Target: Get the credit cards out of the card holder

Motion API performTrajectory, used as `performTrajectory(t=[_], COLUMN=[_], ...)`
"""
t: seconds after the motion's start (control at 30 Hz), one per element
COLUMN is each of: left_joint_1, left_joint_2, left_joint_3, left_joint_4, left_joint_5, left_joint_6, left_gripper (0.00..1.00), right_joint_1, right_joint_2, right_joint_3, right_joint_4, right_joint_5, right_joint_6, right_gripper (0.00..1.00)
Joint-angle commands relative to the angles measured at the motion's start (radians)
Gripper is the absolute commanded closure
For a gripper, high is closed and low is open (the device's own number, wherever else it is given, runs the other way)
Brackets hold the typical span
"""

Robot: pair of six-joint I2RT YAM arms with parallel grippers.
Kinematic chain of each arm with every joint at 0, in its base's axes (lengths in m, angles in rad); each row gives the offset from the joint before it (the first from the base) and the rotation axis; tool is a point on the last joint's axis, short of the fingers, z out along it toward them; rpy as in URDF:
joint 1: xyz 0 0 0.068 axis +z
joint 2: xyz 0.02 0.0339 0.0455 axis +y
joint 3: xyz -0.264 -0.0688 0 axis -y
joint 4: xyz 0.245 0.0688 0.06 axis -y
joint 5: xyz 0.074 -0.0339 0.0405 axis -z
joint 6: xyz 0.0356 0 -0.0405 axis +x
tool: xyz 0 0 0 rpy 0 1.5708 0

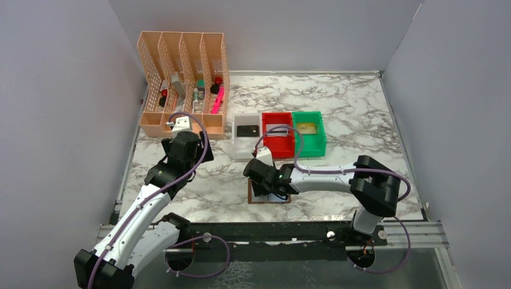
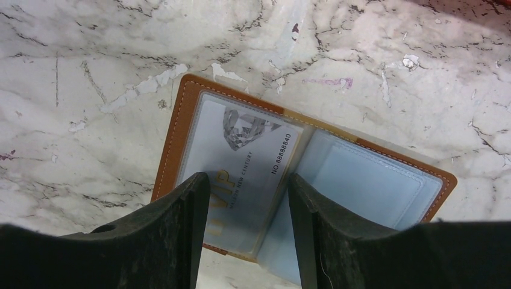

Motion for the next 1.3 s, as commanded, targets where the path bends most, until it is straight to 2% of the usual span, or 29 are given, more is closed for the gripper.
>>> performTrajectory(t=[0.0,0.13,0.43,0.73,0.8,0.9,1.1,1.27], left_joint_1=[0.009,0.009,0.009,0.009,0.01,0.01,0.01,0.01], left_joint_2=[-0.003,-0.003,-0.001,-0.002,-0.003,-0.004,-0.006,-0.007], left_joint_3=[-0.005,-0.006,-0.007,-0.007,-0.007,-0.008,-0.007,-0.007], left_joint_4=[0.019,0.019,0.021,0.022,0.023,0.022,0.023,0.023], left_joint_5=[0.018,0.019,0.019,0.028,0.026,0.026,0.027,0.03], left_joint_6=[0.014,0.014,0.015,0.016,0.017,0.017,0.017,0.018], left_gripper=[0.04,0.04,0.04,0.04,0.04,0.04,0.04,0.04], right_joint_1=[0.023,0.025,0.025,0.025,0.025,0.025,0.025,0.026], right_joint_2=[0.035,0.06,0.092,0.078,0.07,0.038,-0.026,-0.009], right_joint_3=[0.04,0.045,0.045,0.028,0.03,0.027,0.029,0.033], right_joint_4=[-0.057,-0.051,-0.064,-0.004,-0.002,0.01,0.003,-0.012], right_joint_5=[0.071,0.067,0.089,0.045,0.043,0.04,0.058,0.067], right_joint_6=[0.017,0.015,0.027,0.006,-0.002,-0.014,-0.026,-0.004], right_gripper=[0.45,0.48,0.74,0.91,0.91,0.84,0.64,0.46])
